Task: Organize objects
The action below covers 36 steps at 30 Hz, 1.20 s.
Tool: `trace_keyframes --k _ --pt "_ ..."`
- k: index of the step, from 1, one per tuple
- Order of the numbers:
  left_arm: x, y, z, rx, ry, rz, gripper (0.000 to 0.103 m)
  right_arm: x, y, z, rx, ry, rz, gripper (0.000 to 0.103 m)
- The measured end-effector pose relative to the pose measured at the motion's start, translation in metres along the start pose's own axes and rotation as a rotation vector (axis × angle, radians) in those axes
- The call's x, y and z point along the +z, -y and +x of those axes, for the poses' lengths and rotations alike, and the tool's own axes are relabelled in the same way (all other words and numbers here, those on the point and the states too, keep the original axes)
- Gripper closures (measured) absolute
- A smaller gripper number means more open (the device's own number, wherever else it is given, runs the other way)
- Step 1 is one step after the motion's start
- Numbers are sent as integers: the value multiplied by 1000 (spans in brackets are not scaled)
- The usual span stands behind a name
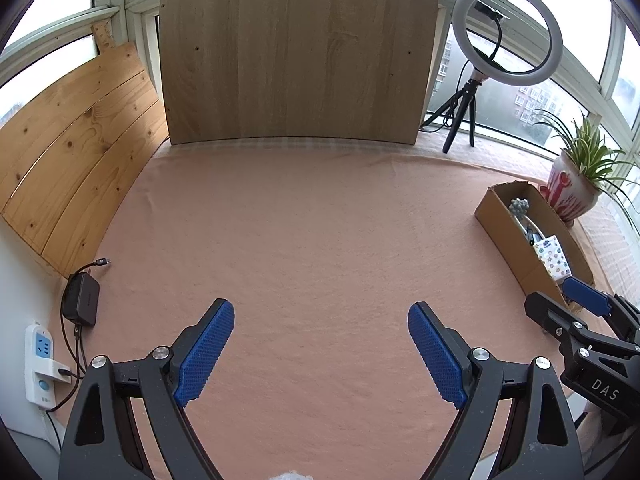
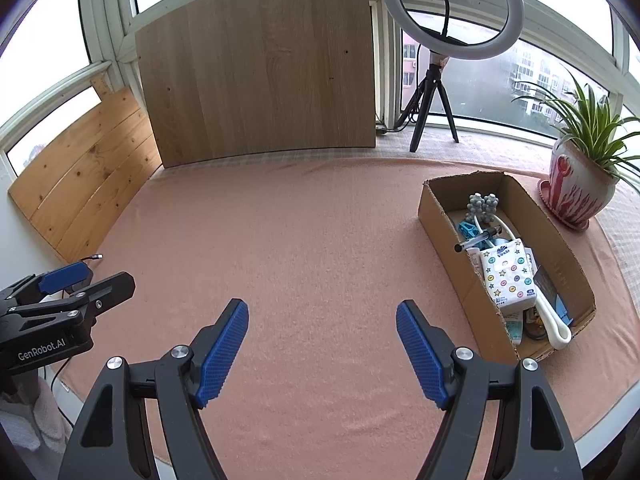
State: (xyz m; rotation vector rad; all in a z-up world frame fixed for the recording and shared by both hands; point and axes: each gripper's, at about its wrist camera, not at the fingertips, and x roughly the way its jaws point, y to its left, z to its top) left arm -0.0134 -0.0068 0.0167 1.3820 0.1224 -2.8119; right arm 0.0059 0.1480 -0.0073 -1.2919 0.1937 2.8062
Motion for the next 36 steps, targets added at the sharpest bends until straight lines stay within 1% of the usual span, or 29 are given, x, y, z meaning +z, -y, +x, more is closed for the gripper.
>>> trace_keyframes --k 36 --pt "2 -6 13 5 -24 -2 12 3 6 11 -2 -16 12 30"
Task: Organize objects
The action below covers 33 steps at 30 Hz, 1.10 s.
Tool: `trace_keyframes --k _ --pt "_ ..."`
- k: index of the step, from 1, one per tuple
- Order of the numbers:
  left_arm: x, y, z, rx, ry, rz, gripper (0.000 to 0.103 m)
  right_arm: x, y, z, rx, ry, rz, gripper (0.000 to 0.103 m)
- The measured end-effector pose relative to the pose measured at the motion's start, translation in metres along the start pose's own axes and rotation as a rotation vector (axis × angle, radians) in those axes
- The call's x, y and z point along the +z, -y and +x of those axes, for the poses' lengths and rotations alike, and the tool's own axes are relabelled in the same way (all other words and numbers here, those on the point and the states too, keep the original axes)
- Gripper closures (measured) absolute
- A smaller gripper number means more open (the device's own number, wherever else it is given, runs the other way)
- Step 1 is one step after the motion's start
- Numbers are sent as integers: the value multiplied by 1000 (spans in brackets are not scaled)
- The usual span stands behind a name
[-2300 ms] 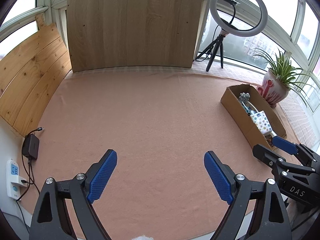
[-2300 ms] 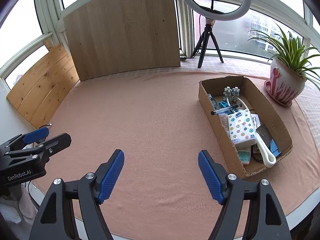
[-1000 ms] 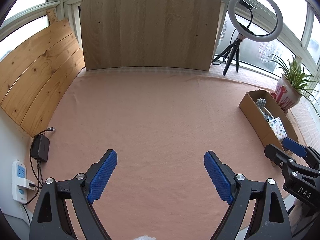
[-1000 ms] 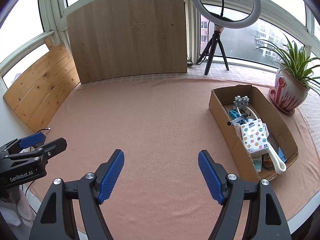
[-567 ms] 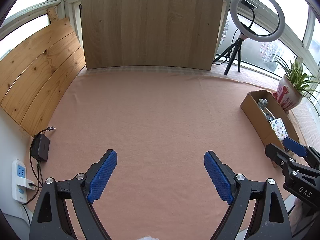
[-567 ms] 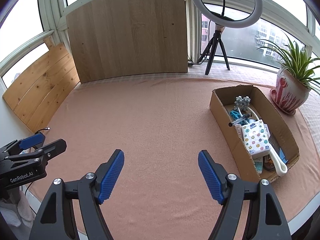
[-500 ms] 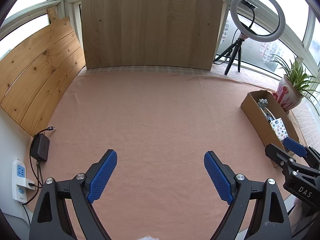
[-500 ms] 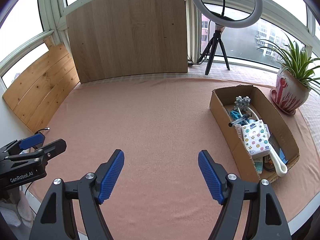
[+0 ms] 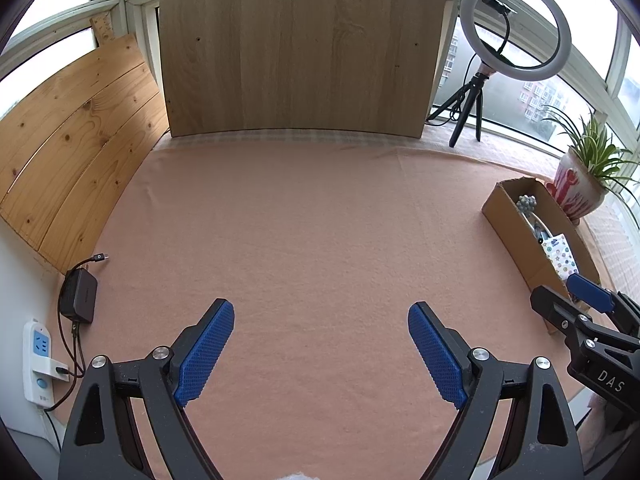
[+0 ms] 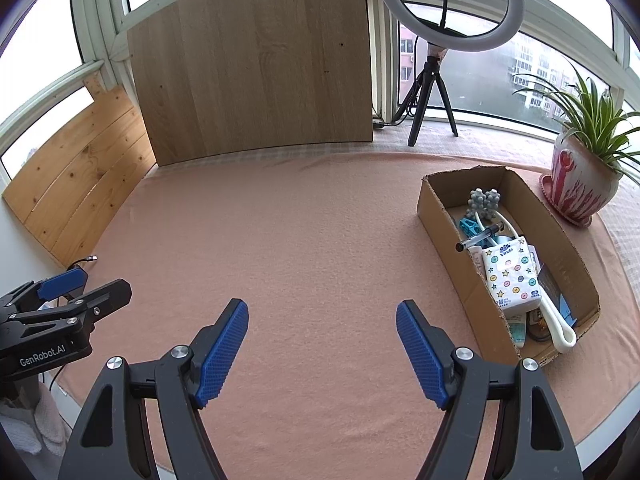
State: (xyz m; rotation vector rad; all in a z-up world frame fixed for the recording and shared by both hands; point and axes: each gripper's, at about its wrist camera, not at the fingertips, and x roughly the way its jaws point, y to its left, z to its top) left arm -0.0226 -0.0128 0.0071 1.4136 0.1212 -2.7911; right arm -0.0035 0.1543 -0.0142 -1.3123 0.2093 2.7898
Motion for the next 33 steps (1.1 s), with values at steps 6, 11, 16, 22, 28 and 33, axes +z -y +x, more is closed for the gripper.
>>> trace_keyframes --k 6,11,16,22,28,33 --pt "0 0 1 0 -2 2 12 0 0 1 2 -2 2 30" --pt "1 -2 4 -3 -5 7 12 0 -1 2 1 -2 4 30" --pt "1 -2 5 -4 -8 7 12 0 0 2 2 -3 2 30" --pt "0 -2 6 -4 -10 8 12 -1 0 3 1 -5 3 30" --pt "0 -2 7 -3 -12 10 12 -1 2 6 -1 -11 5 30" --pt "0 -1 8 -4 -13 9 12 -1 1 6 -2 -11 4 30"
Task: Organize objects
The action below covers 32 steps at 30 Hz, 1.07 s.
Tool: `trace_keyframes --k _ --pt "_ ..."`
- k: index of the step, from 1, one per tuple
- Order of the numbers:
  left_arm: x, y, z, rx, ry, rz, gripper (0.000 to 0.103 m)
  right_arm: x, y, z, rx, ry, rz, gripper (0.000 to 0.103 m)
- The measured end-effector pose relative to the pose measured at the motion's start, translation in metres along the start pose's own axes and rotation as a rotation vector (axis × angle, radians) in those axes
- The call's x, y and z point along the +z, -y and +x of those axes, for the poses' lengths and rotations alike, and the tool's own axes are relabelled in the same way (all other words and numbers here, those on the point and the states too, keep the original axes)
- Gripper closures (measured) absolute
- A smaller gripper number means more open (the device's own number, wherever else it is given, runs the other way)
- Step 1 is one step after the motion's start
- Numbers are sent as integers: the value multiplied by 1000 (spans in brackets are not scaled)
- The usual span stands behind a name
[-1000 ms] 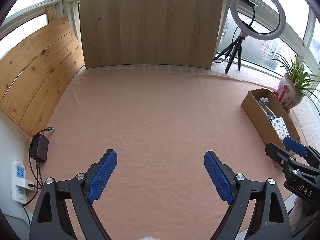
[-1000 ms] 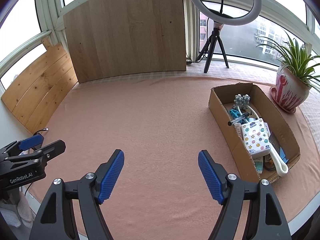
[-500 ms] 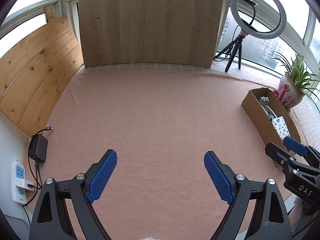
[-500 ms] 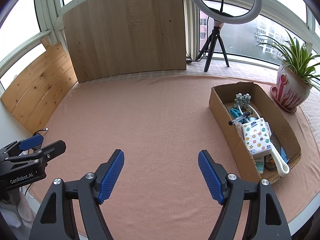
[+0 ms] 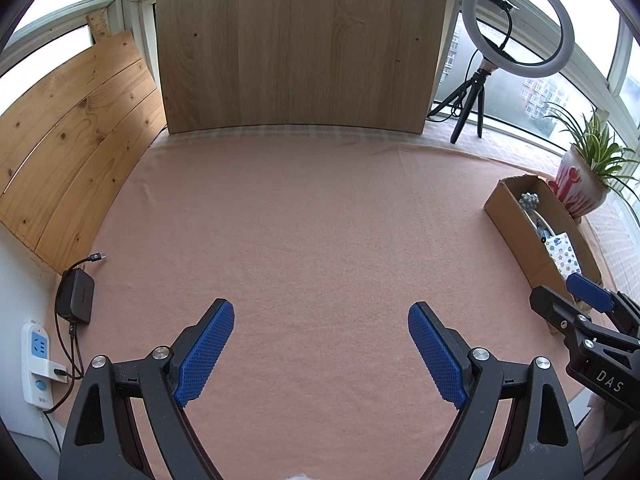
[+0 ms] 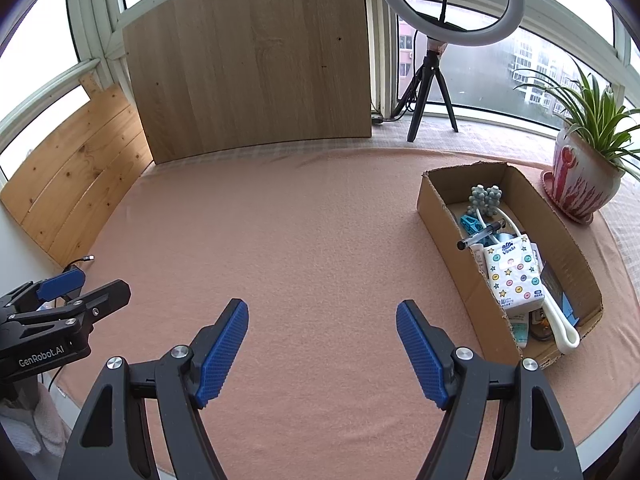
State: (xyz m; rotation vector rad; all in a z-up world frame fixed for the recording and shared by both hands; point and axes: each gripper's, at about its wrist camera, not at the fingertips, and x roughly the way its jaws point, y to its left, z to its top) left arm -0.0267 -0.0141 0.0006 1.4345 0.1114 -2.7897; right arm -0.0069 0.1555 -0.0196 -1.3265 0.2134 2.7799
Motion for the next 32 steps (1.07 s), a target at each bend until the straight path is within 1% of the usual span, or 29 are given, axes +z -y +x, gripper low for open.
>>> trace_keyframes --k 18,26,32 --pt "4 -1 5 -3 -10 11 11 1 1 2 0 -6 -2 30" --pt "6 0 6 -7 0 27 11 1 2 5 2 -13 0 30" --pt "6 -1 11 -10 -19 28 11 1 3 9 3 -22 -1 30"
